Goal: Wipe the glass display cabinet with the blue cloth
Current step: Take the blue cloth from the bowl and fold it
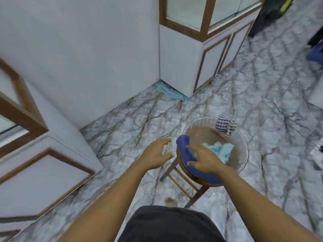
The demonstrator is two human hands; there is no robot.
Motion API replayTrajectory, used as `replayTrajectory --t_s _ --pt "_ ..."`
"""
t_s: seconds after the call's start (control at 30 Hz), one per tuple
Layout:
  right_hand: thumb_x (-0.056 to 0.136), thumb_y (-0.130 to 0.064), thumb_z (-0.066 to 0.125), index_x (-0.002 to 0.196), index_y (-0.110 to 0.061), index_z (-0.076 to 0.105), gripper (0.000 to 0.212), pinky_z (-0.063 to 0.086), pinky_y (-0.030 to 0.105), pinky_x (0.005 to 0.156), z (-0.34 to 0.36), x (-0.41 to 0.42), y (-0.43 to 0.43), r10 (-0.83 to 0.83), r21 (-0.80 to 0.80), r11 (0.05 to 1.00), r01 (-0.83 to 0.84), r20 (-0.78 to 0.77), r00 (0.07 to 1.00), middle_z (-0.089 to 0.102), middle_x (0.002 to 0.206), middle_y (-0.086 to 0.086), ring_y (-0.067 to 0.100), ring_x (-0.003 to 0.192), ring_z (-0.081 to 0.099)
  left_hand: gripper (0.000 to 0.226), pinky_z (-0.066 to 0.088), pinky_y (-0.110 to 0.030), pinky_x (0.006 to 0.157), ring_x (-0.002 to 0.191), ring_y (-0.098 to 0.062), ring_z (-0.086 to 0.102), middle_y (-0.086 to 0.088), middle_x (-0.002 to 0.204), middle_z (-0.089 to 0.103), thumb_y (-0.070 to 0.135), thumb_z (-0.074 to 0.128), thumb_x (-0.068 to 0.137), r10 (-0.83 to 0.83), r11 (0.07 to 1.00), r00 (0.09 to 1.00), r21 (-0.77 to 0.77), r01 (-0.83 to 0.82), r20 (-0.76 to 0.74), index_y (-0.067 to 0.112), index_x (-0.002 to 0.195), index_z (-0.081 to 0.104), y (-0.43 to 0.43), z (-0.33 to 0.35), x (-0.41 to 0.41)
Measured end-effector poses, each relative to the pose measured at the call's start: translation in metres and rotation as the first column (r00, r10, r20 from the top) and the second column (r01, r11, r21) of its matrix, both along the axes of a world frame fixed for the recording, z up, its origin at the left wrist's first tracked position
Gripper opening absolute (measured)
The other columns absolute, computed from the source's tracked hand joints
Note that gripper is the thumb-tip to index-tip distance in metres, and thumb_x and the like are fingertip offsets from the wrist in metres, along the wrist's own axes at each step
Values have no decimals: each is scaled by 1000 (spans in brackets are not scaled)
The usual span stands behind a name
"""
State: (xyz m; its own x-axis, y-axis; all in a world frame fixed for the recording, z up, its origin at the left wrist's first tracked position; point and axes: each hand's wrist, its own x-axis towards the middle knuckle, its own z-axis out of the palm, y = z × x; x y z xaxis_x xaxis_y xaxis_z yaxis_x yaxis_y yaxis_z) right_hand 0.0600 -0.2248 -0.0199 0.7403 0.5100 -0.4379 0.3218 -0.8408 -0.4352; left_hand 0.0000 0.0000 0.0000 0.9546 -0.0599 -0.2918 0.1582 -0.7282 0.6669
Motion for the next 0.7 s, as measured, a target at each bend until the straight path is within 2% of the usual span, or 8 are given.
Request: replayTrajectory --t_s 0.1,0.23,0.33,0.43,0.5,0.57,0.7 --pt "87 -36 73 153 -25 34 78 50 41 96 -14 -15 -16 -119 12 993 120 -96 988 57 139 7 28 118 58 63 39 -35 106 135 -22 46 -4 152 45 38 63 93 -91 996 991 11 93 -99 23 150 37 -15 -9 -1" --pt "80 -25 79 138 -21 58 62 51 36 94 -21 -21 -22 -244 81 965 250 -83 966 68 124 1 22 110 63 62 40 -34 104 132 -22 49 -4 149 48 39 64 92 -106 994 985 21 110 -140 25 148 40 -18 -19 2" --pt "76 -17 79 117 -18 71 41 53 35 89 -19 -16 -21 -298 122 946 302 -51 953 73 107 0 20 100 66 65 40 -33 104 133 -21 49 -3 149 47 41 64 92 -95 994 983 39 102 -156 24 149 39 -12 -22 6" --pt "76 -4 70 94 -18 74 24 55 32 77 -9 -8 -17 -274 174 945 276 -35 961 70 85 -5 14 80 65 63 40 -31 102 132 -19 50 -2 148 48 40 65 92 -64 996 988 45 71 -142 26 148 39 -5 -19 9" --pt "79 -4 69 91 -19 74 20 51 23 69 7 -1 -9 -240 199 950 241 -31 970 67 78 -11 5 73 63 62 39 -27 98 129 -17 51 -1 144 51 39 65 92 -43 998 993 31 47 -112 27 147 40 0 -15 11" --pt "82 -6 71 92 -19 72 17 45 19 69 23 6 3 -216 252 944 213 -18 976 65 77 -13 2 72 61 60 42 -26 96 123 -16 54 0 140 54 38 68 90 -16 1000 995 -2 16 -94 28 145 44 8 -7 12" --pt "84 -3 70 91 -22 64 21 43 11 64 60 23 42 -146 376 915 146 -27 989 62 74 -16 -5 69 60 50 52 -33 95 108 -12 63 5 121 66 39 74 85 37 995 995 -91 -46 -96 32 131 55 29 21 15"
